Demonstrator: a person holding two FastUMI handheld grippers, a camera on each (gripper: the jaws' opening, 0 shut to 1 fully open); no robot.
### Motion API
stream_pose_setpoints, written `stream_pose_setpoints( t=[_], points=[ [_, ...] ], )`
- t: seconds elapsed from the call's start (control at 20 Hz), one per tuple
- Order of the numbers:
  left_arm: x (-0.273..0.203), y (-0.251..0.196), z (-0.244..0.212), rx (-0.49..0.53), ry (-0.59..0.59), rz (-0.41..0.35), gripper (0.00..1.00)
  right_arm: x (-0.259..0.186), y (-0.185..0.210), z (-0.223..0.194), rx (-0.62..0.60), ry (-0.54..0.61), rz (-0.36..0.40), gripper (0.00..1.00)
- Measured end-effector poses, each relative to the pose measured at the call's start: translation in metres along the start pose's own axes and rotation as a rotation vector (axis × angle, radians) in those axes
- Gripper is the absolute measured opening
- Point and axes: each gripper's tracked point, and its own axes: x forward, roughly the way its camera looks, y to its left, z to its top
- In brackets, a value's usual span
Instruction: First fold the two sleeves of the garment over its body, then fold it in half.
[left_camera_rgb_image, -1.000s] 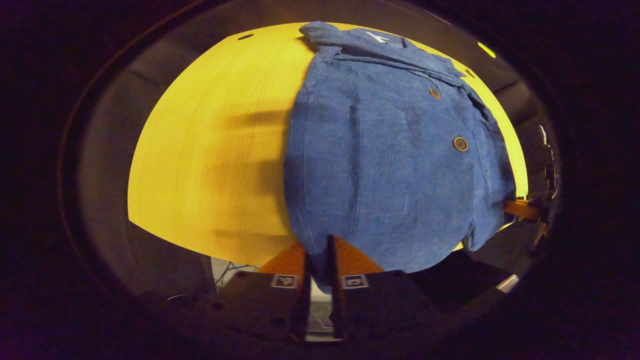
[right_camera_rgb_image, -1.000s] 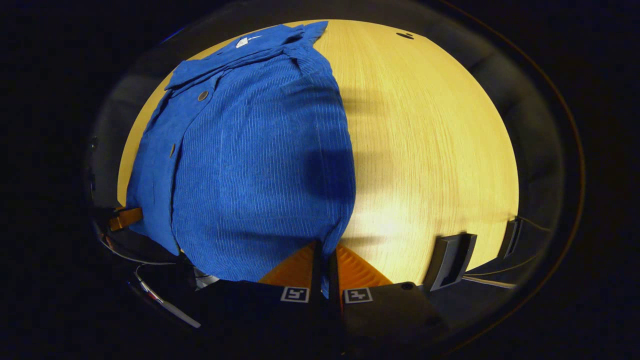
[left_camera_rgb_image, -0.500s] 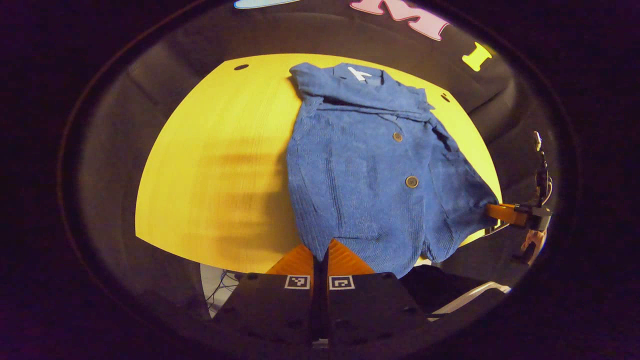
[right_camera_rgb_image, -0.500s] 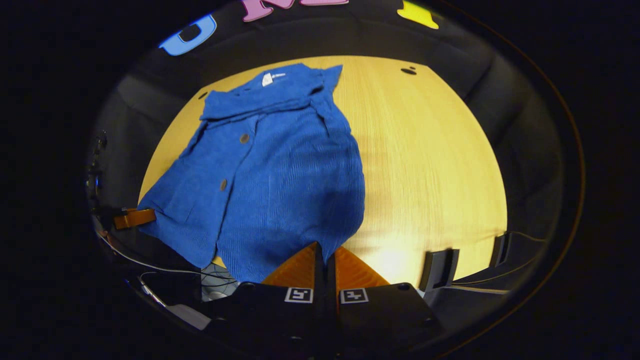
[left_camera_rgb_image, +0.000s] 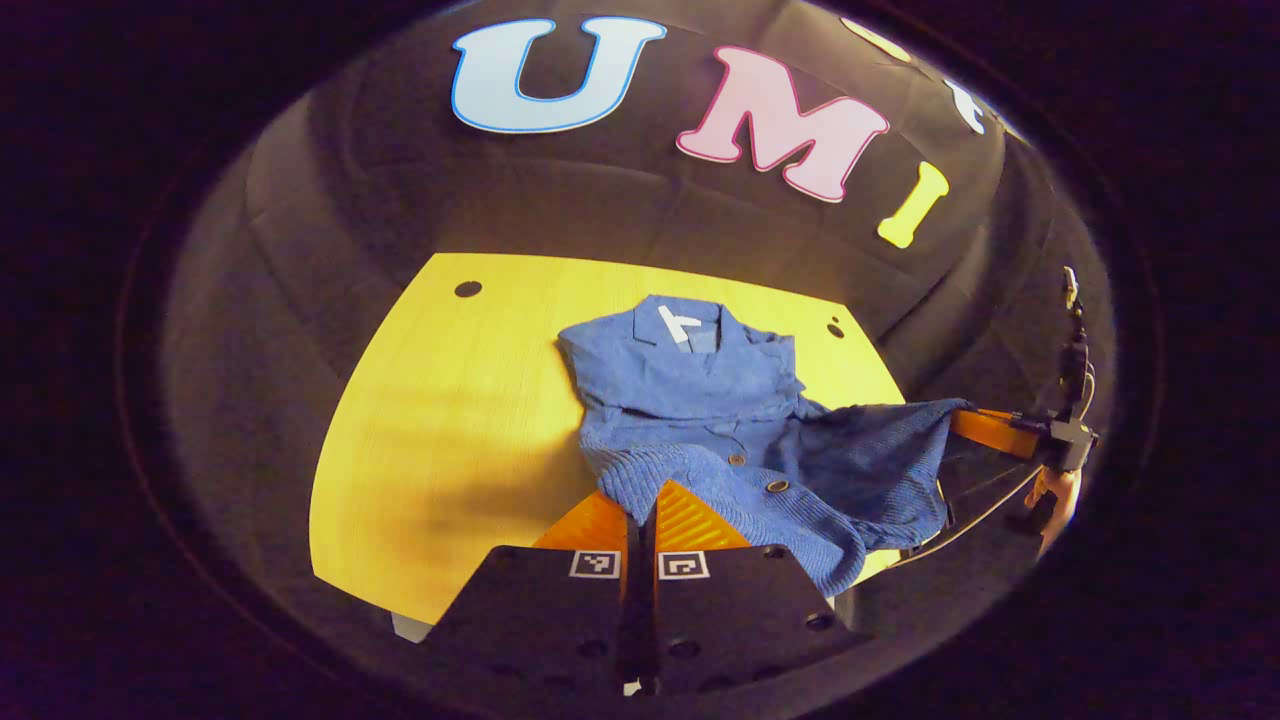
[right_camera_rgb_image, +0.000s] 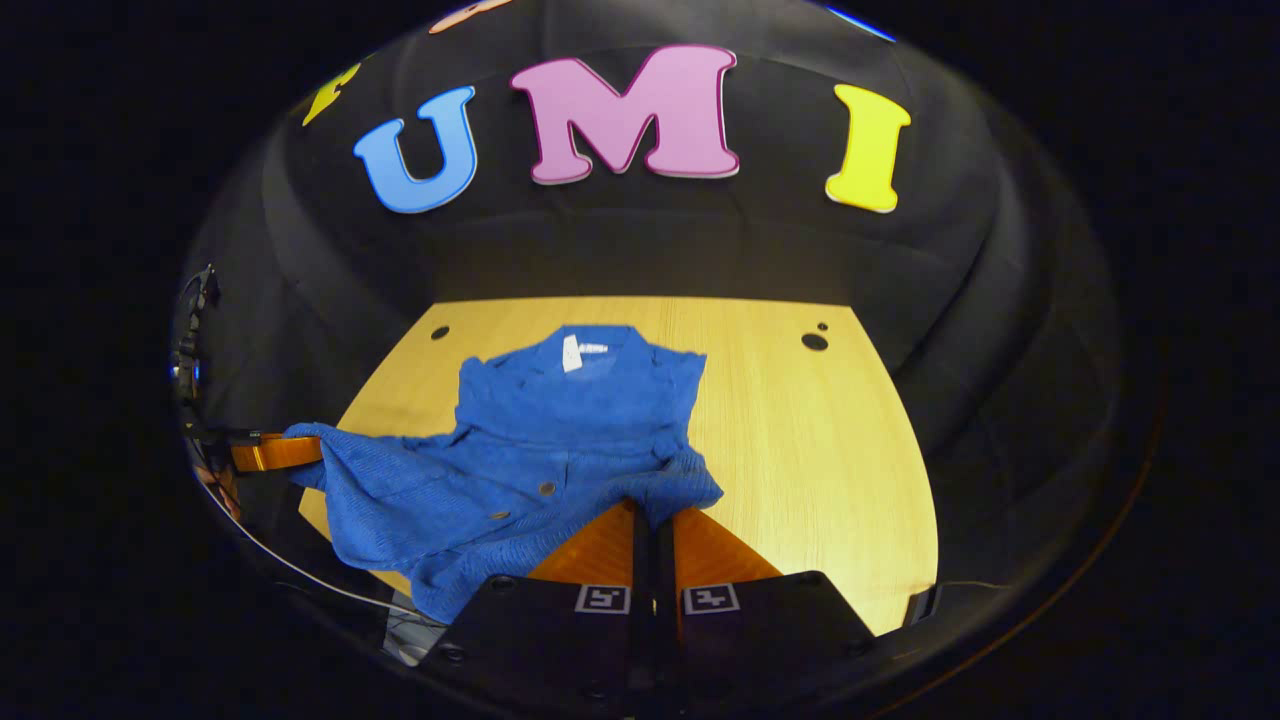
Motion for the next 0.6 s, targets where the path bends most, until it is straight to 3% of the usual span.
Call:
stream_pose_setpoints(
  t=[0.3, 0.45, 0.6],
  points=[
    [0.037, 0.019, 0.095, -0.065, -0.056, 0.045, 0.0, 0.055, -0.012, 0.092, -0.011, -0.11, -0.004, 0.05],
    [0.072, 0.017, 0.143, -0.141, -0.057, 0.044, 0.0, 0.115, -0.026, 0.125, -0.02, -0.107, -0.021, 0.04],
    [0.133, 0.039, 0.17, -0.164, -0.02, 0.119, 0.0, 0.189, -0.035, 0.132, -0.052, -0.055, -0.033, 0.05]
  ],
)
